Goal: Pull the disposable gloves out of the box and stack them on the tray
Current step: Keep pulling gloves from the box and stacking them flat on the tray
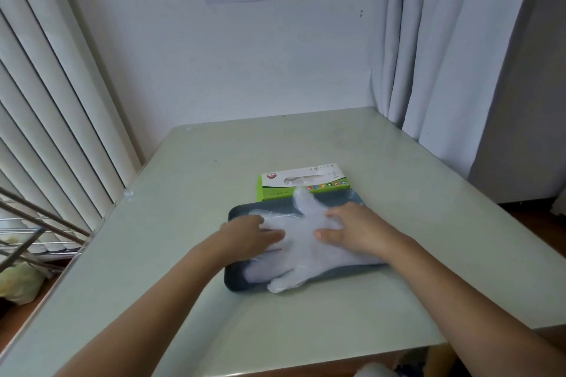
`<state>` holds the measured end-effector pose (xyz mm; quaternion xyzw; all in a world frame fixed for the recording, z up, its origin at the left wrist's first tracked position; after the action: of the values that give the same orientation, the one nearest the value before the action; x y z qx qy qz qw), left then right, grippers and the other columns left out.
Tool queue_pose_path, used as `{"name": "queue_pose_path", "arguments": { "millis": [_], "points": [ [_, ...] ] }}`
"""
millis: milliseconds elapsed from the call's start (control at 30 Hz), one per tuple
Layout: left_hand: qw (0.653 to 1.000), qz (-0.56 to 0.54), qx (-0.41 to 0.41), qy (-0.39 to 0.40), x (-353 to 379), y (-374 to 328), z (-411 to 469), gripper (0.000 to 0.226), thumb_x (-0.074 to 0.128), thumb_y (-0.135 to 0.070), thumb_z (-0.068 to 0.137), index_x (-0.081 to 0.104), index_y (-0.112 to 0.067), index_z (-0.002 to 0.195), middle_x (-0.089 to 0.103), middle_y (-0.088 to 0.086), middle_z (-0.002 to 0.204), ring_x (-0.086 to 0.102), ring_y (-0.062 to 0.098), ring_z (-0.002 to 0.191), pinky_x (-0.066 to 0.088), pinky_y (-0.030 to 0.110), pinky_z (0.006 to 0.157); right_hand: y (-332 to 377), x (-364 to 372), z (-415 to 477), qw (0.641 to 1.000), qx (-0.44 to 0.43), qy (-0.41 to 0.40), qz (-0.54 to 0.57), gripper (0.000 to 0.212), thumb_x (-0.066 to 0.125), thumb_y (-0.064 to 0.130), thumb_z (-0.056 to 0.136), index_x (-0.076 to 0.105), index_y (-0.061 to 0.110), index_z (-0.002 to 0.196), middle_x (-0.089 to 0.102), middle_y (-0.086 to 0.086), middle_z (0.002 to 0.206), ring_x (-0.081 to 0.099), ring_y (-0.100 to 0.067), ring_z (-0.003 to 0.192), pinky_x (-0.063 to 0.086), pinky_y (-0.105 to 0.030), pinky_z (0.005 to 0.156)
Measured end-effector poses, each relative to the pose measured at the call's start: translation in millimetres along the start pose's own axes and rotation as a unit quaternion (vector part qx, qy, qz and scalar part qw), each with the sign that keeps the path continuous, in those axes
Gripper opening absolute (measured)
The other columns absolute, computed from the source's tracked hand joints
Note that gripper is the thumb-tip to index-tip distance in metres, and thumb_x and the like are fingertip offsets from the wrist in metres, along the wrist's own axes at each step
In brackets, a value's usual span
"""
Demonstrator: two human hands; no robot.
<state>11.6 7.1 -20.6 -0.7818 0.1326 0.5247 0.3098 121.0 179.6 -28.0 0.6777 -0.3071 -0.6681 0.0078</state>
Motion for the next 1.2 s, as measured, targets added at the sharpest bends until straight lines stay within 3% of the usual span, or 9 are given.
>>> {"name": "queue_pose_path", "arguments": {
  "millis": [100,200,433,567,667,833,1000,1200],
  "points": [
    [0.995,-0.02,0.014,-0.095,-32,-1,16,0.05,0.053,-0.045,0.093,0.05,-0.017,0.135,0.054,0.006,0.137,0.05,0.025,0.123,0.037,0.03,0.101,8,-32,12,0.992,-0.04,-0.115,0.045,0.04,0.065,0.042,0.086,0.065,0.017,0.117,0.06,-0.003,0.118,0.055,-0.019,0.112,0.04,-0.025,0.085],
    [0.989,-0.076,0.024,-0.126,-47,2,42,0.05,0.057,-0.038,0.092,0.048,-0.019,0.138,0.052,0.006,0.139,0.05,0.023,0.122,0.036,0.026,0.092,16,-50,32,0.985,-0.066,-0.149,0.054,0.028,0.066,0.031,0.088,0.067,0.018,0.113,0.057,-0.001,0.112,0.056,-0.017,0.106,0.032,-0.019,0.075],
    [0.985,-0.129,0.064,-0.098,-42,-4,99,0.05,0.061,-0.032,0.093,0.047,-0.023,0.14,0.045,0.0,0.145,0.044,0.019,0.129,0.03,0.021,0.092,16,-48,95,0.99,-0.093,-0.102,0.01,0.028,0.058,0.016,0.092,0.062,0.02,0.119,0.052,-0.003,0.118,0.05,-0.019,0.11,0.032,-0.022,0.081],
    [0.982,-0.158,0.085,-0.064,-29,-6,119,0.058,0.065,-0.04,0.088,0.045,-0.026,0.141,0.043,-0.001,0.147,0.039,0.016,0.134,0.03,0.027,0.109,20,-34,124,0.988,-0.147,-0.039,-0.011,0.031,0.05,0.007,0.095,0.068,0.024,0.115,0.046,-0.002,0.129,0.042,-0.018,0.121,0.035,-0.023,0.095],
    [0.98,-0.176,0.085,-0.035,-23,-2,128,0.064,0.065,-0.042,0.088,0.038,-0.028,0.145,0.037,-0.001,0.15,0.03,0.016,0.14,0.025,0.035,0.116,22,-28,135,0.979,-0.2,0.0,-0.035,0.032,0.048,0.014,0.098,0.07,0.031,0.114,0.04,0.001,0.138,0.032,-0.015,0.13,0.036,-0.024,0.1],
    [0.979,-0.183,0.09,-0.022,-17,1,137,0.068,0.064,-0.039,0.089,0.032,-0.028,0.149,0.024,-0.001,0.156,0.022,0.014,0.144,0.018,0.027,0.114,29,-26,152,0.946,-0.279,0.034,-0.161,0.025,0.053,0.041,0.094,0.072,0.035,0.109,0.044,0.002,0.138,0.028,-0.012,0.13,0.032,-0.03,0.105],
    [0.978,-0.188,0.092,-0.021,-15,5,139,0.071,0.063,-0.04,0.09,0.027,-0.03,0.151,0.011,0.0,0.161,0.018,0.014,0.146,0.015,0.024,0.113,34,-27,155,0.939,-0.305,-0.015,-0.155,0.018,0.062,0.03,0.091,0.076,0.02,0.096,0.05,0.004,0.124,0.037,-0.009,0.12,0.04,-0.03,0.095],
    [0.978,-0.188,0.095,-0.005,-14,5,139,0.075,0.061,-0.042,0.091,0.02,-0.029,0.153,0.002,-0.001,0.162,0.014,0.014,0.147,0.013,0.024,0.113,30,-19,144,0.924,-0.334,-0.11,-0.152,0.016,0.055,0.018,0.095,0.066,0.007,0.092,0.053,0.0,0.115,0.043,-0.013,0.109,0.042,-0.032,0.091]
  ]
}}
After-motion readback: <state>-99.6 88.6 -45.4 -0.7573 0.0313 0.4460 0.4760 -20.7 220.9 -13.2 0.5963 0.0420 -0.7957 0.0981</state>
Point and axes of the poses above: each hand's wrist, its own z-axis towards the middle knuckle, its own x-axis out of the palm, y = z × x, the point moved 6 cm from there along z, towards the middle knuckle
